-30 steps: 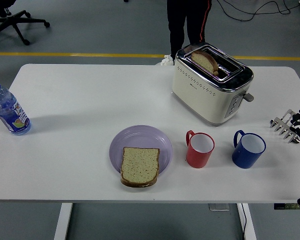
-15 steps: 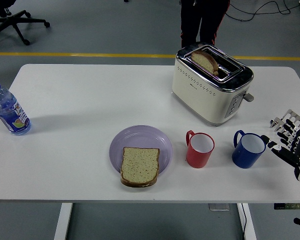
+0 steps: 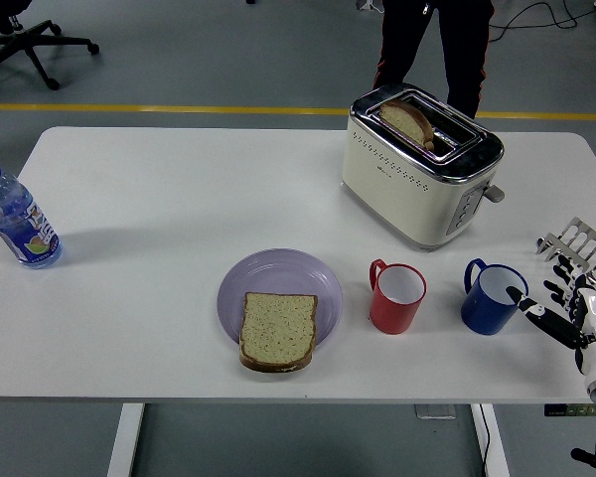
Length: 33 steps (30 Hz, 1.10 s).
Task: Pick up the cup,pour liquid into bread,place the cup on the desk
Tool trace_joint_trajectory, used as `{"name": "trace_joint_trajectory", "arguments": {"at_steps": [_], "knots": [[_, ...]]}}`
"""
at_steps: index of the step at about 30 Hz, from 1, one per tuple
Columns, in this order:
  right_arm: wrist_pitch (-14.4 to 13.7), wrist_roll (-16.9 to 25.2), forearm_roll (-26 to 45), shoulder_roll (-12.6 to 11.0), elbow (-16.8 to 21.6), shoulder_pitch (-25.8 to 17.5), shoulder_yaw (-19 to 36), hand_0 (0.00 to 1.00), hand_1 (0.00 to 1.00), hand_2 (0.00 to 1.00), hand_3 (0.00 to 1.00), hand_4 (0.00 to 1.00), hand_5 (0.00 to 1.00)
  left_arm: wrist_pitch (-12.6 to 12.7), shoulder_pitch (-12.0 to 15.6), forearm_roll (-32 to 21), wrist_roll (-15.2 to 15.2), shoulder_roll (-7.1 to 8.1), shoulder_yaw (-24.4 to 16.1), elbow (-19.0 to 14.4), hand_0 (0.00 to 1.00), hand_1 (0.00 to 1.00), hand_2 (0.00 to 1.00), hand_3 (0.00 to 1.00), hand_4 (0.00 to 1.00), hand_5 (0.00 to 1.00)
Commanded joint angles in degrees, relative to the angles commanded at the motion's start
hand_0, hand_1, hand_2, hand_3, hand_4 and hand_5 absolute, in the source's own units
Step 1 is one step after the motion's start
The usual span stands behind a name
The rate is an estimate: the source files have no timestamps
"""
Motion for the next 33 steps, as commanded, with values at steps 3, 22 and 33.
{"name": "trace_joint_trajectory", "arguments": {"at_steps": [3,22,33], "knots": [[-0.33,0.17,-0.41,0.33,-0.6,0.36,-0.61,0.96,0.881,0.965,0.998,0.998,0.251,-0.02,-0.05,0.02,0.02,0.01,0.06,0.0,0.68,0.744,0.756,0.647,0.41,0.998],[-3.98,-0.53,-5.96,2.3,-5.15,3.66,-5.01,0.981,0.88,0.964,0.998,0.998,0.231,-0.06,-0.21,-0.53,0.0,-0.05,0.81,0.0,0.679,0.742,0.756,0.648,0.411,0.998],[-5.9,-0.05,-6.25,2.92,-7.81,5.11,-6.15,0.978,0.877,0.965,0.998,0.998,0.231,-0.13,0.03,0.1,0.2,-0.18,0.51,0.0,0.679,0.742,0.757,0.648,0.41,0.998]]}}
